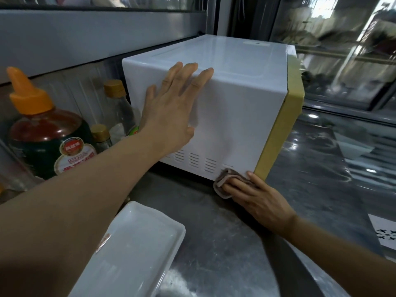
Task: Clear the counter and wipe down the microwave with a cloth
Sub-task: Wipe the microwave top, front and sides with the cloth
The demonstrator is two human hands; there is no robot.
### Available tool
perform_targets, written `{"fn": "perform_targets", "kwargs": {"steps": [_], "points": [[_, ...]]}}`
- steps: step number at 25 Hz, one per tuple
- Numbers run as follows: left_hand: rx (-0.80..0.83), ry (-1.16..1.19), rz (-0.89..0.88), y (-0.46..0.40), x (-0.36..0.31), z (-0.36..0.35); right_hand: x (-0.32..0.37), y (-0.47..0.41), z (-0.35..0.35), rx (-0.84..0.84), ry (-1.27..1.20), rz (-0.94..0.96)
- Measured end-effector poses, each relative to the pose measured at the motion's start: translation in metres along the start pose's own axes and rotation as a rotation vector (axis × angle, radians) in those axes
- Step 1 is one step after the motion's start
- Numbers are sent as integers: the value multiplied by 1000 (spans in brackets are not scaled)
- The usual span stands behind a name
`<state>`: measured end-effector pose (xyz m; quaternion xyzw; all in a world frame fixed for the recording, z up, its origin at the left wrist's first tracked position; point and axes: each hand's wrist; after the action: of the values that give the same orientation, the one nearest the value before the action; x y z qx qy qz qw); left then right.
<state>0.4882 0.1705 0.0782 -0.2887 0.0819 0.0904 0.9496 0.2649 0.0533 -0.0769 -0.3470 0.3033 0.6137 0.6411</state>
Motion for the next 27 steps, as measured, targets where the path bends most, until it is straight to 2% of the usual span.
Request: {"fn": "perform_targets", "kwargs": {"steps": [7, 10, 12, 14, 16, 18, 21, 23, 25, 27], "points": [[17, -8, 9, 0, -2, 5, -9, 36, 0, 13, -26, -38], [69, -21, 17, -1, -4, 9, -1, 48, 11, 81, -134, -123], [105, -18, 28, -2, -6, 14, -4, 63, 27, 134, -263, -335], [132, 4, 41, -3, -10, 19, -12, 71, 48, 110, -442, -635], [153, 10, 61, -4, -14, 24, -26, 69, 73, -69, -733, -951], [175, -12, 94, -3, -18, 27, -49, 56, 100, -290, -939, -1154], [162, -20, 81, -2, -31, 28, -98, 20, 133, -515, -1035, -1332], [151, 1, 27, -5, -41, 26, -113, -11, 140, -484, -1138, -1378], [170, 24, -19, -7, -48, 19, -109, -30, 138, -368, -1220, -1386], [160, 38, -32, -5, -50, 11, -99, -36, 130, -357, -1198, -1387]]}}
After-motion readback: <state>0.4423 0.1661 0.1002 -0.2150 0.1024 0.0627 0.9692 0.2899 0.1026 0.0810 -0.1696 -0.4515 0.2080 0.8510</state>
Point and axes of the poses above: each hand's wrist, its own y-axis away from the middle knuckle, its own z-axis out of the back of the hand, x = y × z, and after that the axes turned 15 degrees about y, right-handed
